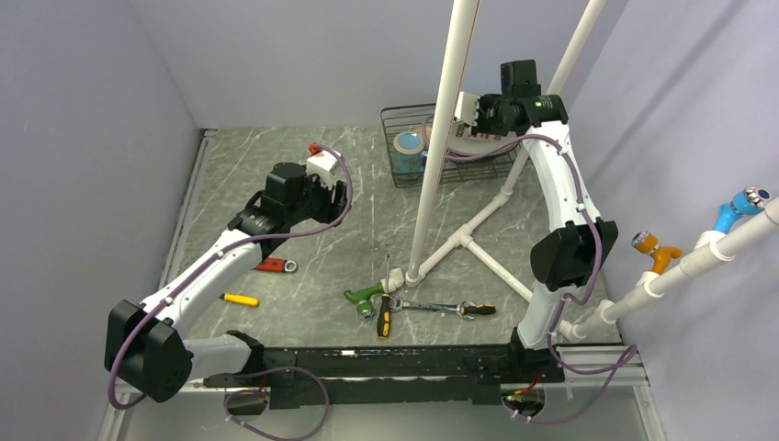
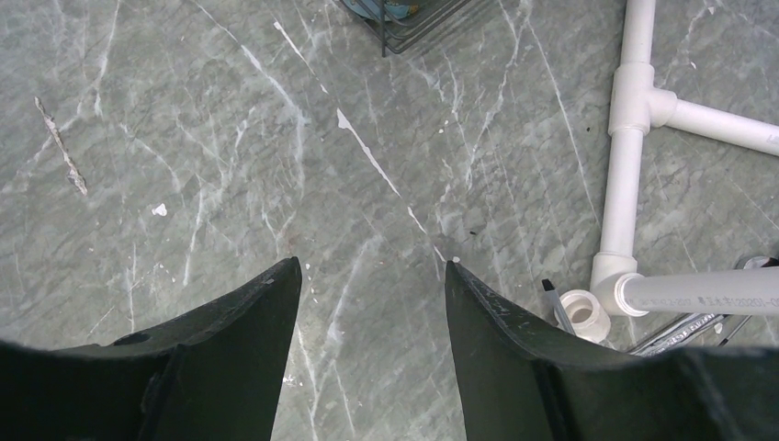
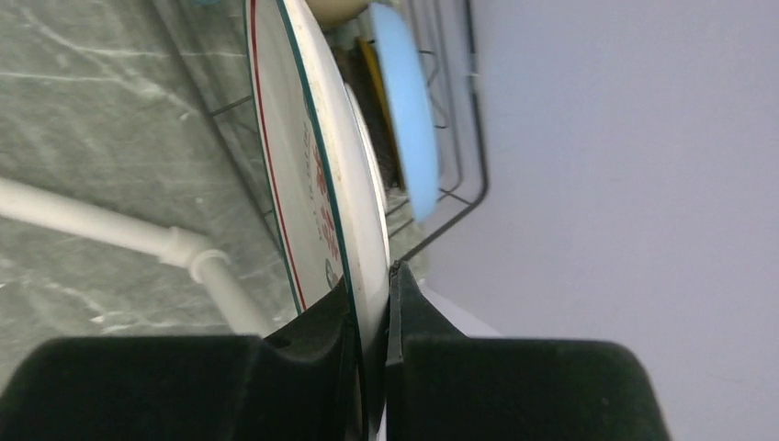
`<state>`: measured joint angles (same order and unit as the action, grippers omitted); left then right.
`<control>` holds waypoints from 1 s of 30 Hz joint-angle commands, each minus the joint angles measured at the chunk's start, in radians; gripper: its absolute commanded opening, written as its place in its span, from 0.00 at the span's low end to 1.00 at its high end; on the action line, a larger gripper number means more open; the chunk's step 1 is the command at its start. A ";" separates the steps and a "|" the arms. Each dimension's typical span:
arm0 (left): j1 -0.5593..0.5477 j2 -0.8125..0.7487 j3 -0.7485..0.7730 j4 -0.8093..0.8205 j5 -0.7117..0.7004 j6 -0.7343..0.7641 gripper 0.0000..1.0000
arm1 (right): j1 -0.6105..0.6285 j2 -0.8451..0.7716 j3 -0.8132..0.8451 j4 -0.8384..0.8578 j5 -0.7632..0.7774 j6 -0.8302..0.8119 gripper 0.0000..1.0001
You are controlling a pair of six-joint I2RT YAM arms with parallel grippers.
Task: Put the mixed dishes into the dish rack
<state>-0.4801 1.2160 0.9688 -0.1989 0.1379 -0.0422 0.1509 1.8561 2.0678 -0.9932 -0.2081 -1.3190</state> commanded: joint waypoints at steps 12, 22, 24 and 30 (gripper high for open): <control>0.005 -0.002 -0.002 0.036 0.016 -0.002 0.64 | -0.020 -0.004 -0.086 0.259 0.052 -0.103 0.00; 0.005 0.005 -0.003 0.038 0.018 -0.003 0.63 | -0.019 -0.065 -0.289 0.394 0.073 -0.243 0.00; 0.005 0.004 -0.002 0.038 0.018 -0.002 0.64 | -0.019 -0.057 -0.287 0.386 0.077 -0.260 0.00; 0.005 0.004 -0.003 0.037 0.012 -0.001 0.63 | -0.022 -0.014 -0.295 0.387 0.115 -0.303 0.00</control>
<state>-0.4793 1.2221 0.9688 -0.1989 0.1379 -0.0418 0.1436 1.8454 1.7763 -0.7044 -0.1612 -1.5272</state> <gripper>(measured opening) 0.636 0.085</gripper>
